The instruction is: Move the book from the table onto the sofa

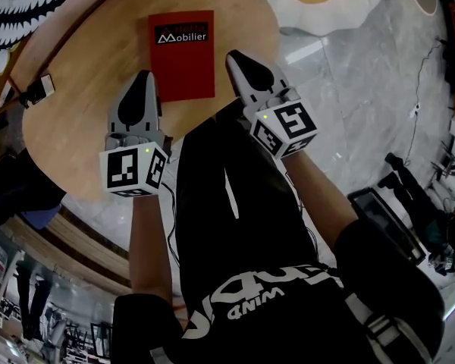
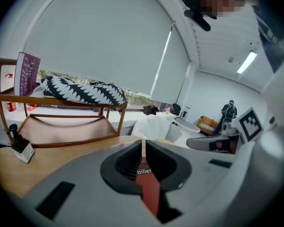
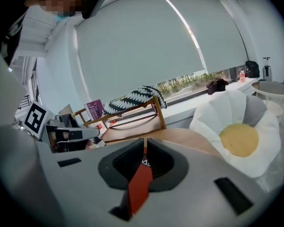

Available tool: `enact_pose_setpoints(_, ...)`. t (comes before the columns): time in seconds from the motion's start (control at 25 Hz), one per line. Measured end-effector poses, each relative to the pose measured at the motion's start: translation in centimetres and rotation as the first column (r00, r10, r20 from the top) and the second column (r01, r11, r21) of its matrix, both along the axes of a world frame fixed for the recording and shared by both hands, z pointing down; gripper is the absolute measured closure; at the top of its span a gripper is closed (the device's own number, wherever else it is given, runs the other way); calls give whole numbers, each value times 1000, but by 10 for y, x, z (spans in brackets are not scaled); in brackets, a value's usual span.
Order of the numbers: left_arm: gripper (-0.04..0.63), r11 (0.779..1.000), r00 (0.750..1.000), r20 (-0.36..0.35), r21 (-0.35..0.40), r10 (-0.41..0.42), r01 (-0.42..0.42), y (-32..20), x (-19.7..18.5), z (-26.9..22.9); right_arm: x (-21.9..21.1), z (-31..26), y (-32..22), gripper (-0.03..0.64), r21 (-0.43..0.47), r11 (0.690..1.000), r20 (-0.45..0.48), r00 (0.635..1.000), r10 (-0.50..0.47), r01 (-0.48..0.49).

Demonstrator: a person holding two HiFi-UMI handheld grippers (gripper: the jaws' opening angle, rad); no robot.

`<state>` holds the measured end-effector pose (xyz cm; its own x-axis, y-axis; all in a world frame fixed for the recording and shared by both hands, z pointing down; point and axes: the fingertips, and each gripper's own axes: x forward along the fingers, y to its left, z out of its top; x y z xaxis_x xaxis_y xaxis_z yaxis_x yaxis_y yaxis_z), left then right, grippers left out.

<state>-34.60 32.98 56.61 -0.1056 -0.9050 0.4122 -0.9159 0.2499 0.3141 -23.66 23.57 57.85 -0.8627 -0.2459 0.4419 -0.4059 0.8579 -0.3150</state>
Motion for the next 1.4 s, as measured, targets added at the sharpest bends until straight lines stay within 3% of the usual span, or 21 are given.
enact_pose_setpoints(0.24,527,1000,1000,-20,-27,15,-16,3,1,8,3,11,4,607,-23,1000,-24,1000,8,-8)
enact_pose_setpoints(0.48,435,999,998,-55,-41,30,-32,4,6,20,5,26,10,436,-76,997,-34,999,19,-21)
enact_pose_setpoints(0.6,360,999,997,-65,-35,34,-36,3,8,22,4,28,14,396,-101,995,-29,1000,8,-11)
enact_pose_setpoints(1.04,360,995,995,-87,-80,45,-52,-3,5,44,2,59,15,393,-157,987,-86,996,0,-13)
enact_pose_setpoints(1.4,360,980,990,-136,-184,48,-73,-5,4,102,-1,115,22,393,-244,969,-173,985,-16,-27)
